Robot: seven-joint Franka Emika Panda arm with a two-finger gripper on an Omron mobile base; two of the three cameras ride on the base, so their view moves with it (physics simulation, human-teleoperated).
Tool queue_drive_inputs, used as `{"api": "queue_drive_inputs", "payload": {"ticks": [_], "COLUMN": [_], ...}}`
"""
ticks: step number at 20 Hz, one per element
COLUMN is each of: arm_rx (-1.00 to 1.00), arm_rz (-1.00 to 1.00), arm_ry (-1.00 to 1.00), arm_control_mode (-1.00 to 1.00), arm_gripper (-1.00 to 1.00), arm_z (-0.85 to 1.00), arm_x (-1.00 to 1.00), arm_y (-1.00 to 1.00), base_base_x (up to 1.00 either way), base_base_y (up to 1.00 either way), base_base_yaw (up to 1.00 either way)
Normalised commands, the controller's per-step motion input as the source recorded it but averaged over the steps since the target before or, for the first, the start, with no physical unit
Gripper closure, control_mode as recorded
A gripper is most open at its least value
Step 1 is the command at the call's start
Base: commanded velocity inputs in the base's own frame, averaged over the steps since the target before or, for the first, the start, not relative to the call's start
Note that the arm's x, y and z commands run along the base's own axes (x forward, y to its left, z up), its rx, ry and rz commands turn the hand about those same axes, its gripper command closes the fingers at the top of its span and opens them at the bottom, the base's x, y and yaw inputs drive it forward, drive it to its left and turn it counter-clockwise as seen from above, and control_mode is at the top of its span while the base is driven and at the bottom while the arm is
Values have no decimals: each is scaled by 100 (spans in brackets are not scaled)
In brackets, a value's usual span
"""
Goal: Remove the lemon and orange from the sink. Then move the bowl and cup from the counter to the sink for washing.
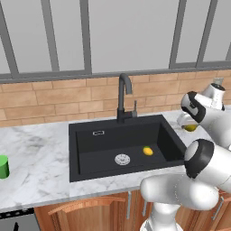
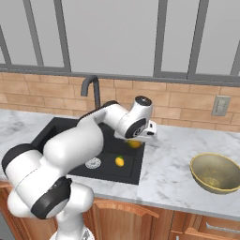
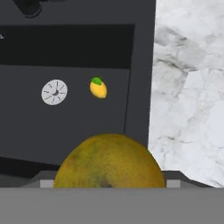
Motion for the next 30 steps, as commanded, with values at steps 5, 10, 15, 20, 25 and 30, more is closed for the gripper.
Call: {"api": "queue_drive_inputs", "payload": {"ticks": [5, 10, 15, 20, 25, 30], "arm_rx": [-12, -13, -5, 0, -2, -3], "arm_rz": [0, 0, 0, 4, 3, 2], "arm_ry": [0, 0, 1, 0, 2, 0], "arm_control_mode": [-100, -100, -100, -100, -100, -100], "arm_gripper": [100, 100, 100, 100, 100, 100], "arm_z": [-12, -15, -12, -10, -9, -7], "arm_x": [12, 14, 22, 21, 23, 20], "arm_y": [-24, -21, -22, -22, -23, -24], "base_base_x": [0, 0, 0, 0, 0, 0], "base_base_y": [0, 0, 0, 0, 0, 0], "base_base_yaw": [0, 0, 0, 0, 0, 0]}}
